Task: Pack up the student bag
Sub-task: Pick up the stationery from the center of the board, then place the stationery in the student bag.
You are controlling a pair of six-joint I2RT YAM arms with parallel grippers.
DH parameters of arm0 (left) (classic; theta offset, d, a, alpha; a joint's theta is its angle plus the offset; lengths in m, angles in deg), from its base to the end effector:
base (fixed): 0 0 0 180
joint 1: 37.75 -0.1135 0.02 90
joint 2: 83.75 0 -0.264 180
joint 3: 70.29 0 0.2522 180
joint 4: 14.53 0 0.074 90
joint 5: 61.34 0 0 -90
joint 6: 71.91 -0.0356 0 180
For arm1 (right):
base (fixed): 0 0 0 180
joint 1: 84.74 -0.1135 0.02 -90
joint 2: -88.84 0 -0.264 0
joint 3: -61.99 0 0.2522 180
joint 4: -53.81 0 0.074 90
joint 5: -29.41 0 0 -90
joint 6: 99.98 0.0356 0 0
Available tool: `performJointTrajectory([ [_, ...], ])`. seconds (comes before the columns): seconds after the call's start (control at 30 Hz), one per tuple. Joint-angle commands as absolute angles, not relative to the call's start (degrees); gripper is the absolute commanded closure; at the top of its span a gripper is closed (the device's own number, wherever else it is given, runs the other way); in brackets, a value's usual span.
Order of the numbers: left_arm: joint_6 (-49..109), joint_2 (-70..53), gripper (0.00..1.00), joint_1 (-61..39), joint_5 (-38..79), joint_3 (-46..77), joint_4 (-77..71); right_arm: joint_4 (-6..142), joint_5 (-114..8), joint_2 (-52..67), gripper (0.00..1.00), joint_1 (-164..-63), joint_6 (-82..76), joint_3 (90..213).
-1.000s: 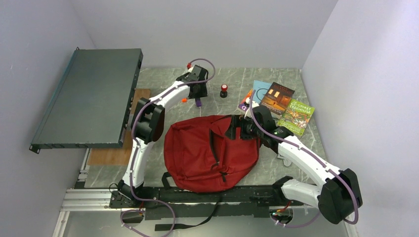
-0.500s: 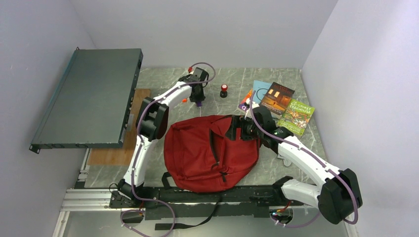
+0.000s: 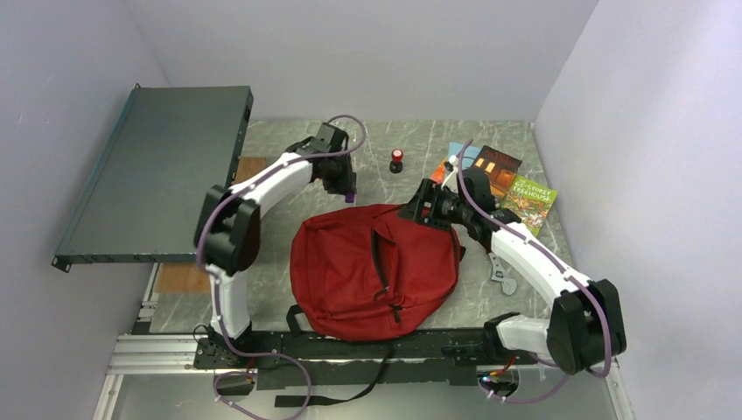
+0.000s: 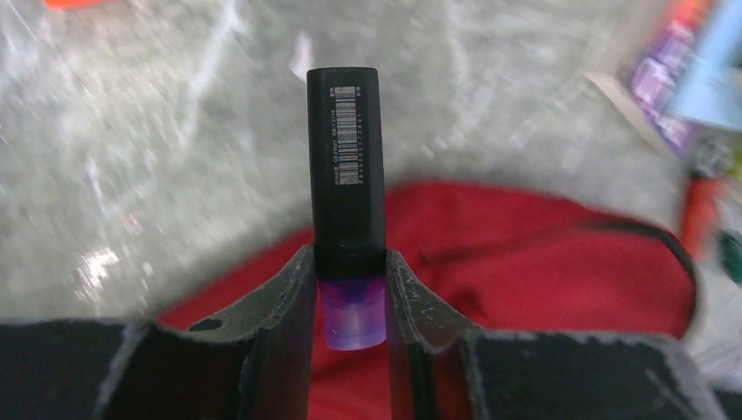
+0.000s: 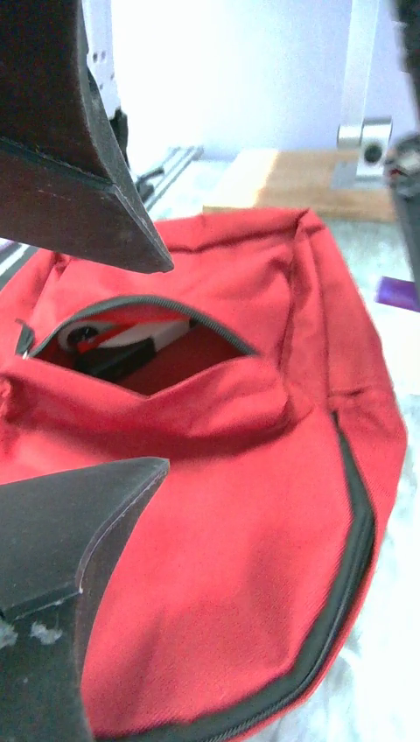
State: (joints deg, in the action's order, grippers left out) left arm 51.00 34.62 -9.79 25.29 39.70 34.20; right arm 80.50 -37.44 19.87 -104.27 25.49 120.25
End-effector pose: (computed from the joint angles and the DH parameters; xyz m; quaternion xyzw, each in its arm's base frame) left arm 0.4004 -0.2149 0.2171 -0.0331 0.9581 -0.1677 0.2297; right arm 0.2383 0.0994 0.2482 0.0337 0.8821 0.3600 0.3020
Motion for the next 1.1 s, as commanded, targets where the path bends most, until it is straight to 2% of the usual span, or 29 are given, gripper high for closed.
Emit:
performJointTrajectory([
  [0.0,56.1,19.57,0.91,-8.21,13.54,28.35,24.59,72.06,-32.02,16.27,0.21,-104.0,33.21,125.07],
  [0.2,59.19,11.68,0.93,-2.63,12.29,18.56,21.49,61.44,-30.01,12.58,0.19,-103.9,43.68,123.48],
  [0.37,60.81,8.7,0.93,2.48,14.24,16.18,20.67,56.32,-28.21,10.72,0.23,-103.92,47.28,120.78],
  [0.53,61.08,8.71,0.93,5.42,15.33,17.66,21.67,56.42,-29.78,11.5,0.35,-103.9,47.51,117.55],
  [0.57,61.0,8.71,0.93,5.96,15.91,17.93,21.98,56.67,-30.23,11.64,0.38,-103.9,36.89,116.76],
  [0.6,60.99,8.78,0.93,6.35,16.26,18.05,22.18,56.94,-30.75,11.79,0.39,-103.9,46.6,116.27],
  [0.63,61.04,8.8,0.94,6.66,16.42,18.08,22.37,56.97,-31.02,11.84,0.4,-103.9,48.03,115.87],
  [0.9,61.78,8.47,0.94,8.7,16.68,18.15,22.03,52.24,-28.52,10.75,0.55,-103.95,51.14,113.02],
  [0.97,61.78,8.39,0.94,9.02,16.71,18.35,22.25,51.38,-27.99,10.89,0.61,-103.9,51.42,112.57],
  [1.07,61.78,7.98,0.93,9.5,16.92,17.95,22.14,50.29,-27.43,11.58,0.77,-103.9,51.46,111.79],
])
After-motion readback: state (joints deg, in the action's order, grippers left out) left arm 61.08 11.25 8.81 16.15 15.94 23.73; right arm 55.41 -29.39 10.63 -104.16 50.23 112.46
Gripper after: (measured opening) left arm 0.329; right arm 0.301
